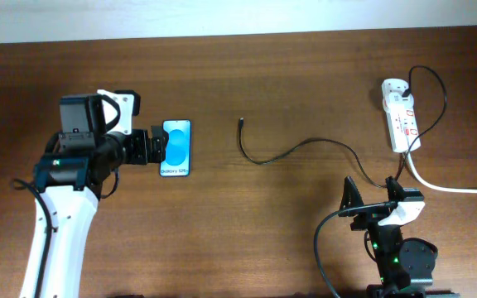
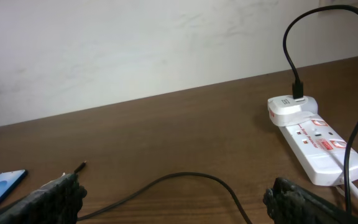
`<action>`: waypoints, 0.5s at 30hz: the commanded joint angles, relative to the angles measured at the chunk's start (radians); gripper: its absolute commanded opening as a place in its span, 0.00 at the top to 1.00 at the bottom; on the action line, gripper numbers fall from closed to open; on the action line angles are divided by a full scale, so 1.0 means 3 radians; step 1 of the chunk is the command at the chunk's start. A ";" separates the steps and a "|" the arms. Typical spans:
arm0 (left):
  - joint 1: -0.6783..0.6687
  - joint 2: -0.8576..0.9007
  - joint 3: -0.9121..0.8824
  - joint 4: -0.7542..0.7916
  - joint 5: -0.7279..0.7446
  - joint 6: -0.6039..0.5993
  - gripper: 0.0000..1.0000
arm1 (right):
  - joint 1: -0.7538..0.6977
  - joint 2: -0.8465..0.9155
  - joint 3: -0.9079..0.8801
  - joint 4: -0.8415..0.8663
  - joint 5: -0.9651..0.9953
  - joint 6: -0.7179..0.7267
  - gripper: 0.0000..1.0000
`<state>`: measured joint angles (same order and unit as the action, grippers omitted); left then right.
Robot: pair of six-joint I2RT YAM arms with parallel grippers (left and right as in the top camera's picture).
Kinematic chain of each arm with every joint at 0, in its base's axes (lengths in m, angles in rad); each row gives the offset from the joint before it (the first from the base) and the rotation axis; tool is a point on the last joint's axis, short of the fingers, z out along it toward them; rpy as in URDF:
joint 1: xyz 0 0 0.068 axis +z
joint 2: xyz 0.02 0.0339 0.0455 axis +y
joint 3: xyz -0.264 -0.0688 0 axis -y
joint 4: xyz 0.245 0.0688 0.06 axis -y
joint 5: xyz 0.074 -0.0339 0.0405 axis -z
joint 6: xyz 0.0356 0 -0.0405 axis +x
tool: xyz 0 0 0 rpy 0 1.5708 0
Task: Plug charger to phone and switch on socket
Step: 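Move the left gripper forward over the Galaxy S25+ phone, then lower the open left gripper down onto the phone's top edge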
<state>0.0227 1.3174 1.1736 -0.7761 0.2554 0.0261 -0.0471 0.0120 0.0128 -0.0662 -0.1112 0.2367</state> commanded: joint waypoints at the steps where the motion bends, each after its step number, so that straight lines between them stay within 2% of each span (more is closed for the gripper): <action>1: -0.0025 0.0113 0.0126 0.0011 0.0028 -0.0050 0.01 | -0.0019 -0.0025 -0.0024 0.0004 -0.0041 0.0025 0.02; 10: -0.0551 0.0598 0.0604 -0.0290 -0.0769 -0.0413 0.01 | -0.0019 -0.0025 -0.0024 0.0004 -0.0041 0.0025 0.02; 15: -0.0594 0.1012 0.0834 -0.0501 -0.0752 -0.0660 0.00 | -0.0019 -0.0025 -0.0024 0.0004 -0.0041 0.0025 0.02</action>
<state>-0.1543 1.5505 1.3777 -0.9070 0.0650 -0.1043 -0.0471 0.0120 0.0124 -0.0662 -0.1112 0.2367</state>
